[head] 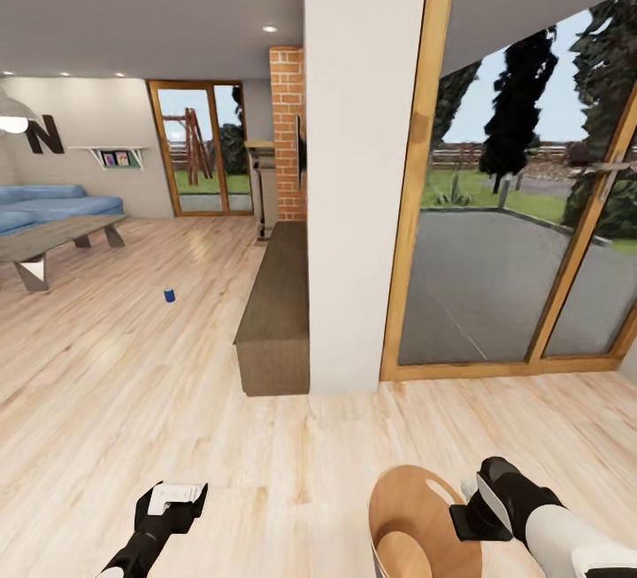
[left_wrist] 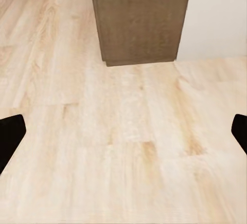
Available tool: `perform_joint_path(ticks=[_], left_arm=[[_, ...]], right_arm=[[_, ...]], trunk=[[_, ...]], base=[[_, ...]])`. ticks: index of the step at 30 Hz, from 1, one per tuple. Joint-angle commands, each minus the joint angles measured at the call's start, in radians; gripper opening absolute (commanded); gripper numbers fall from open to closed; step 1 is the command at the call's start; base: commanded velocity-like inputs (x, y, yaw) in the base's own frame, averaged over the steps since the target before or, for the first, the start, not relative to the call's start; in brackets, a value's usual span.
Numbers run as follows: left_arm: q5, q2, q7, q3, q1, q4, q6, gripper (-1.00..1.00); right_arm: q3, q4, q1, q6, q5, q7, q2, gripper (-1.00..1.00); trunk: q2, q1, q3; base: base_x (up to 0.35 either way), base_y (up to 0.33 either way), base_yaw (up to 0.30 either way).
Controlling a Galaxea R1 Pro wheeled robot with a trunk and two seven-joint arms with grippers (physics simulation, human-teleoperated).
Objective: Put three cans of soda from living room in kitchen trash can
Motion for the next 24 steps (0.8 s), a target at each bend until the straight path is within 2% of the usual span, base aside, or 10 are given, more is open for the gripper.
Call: perform_joint_path(ticks=[1, 13, 24], left_arm=[[0.000, 0.000, 0.000, 0.000, 0.000, 0.000, 0.000, 1.00], [-0.001, 0.000, 0.002, -0.001, 0.000, 0.000, 0.000, 1.00], [-0.002, 0.000, 0.005, 0.000, 0.000, 0.000, 0.000, 1.00]], right_arm=[[-0.005, -0.001, 0.000, 0.001, -0.017, 0.002, 0.000, -1.00], [-0.003, -0.005, -0.001, 0.000, -0.017, 0.003, 0.001, -1.00], [0.014, -0.005, 0.001, -0.001, -0.017, 0.003, 0.009, -1.00]], trunk=[[0.000, 0.000, -0.001], [0.000, 0.000, -0.008], [0.000, 0.000, -0.022]], base=[[0.269, 0.154, 0.182], [0.272, 0.156, 0.079], [0.273, 0.157, 0.135]])
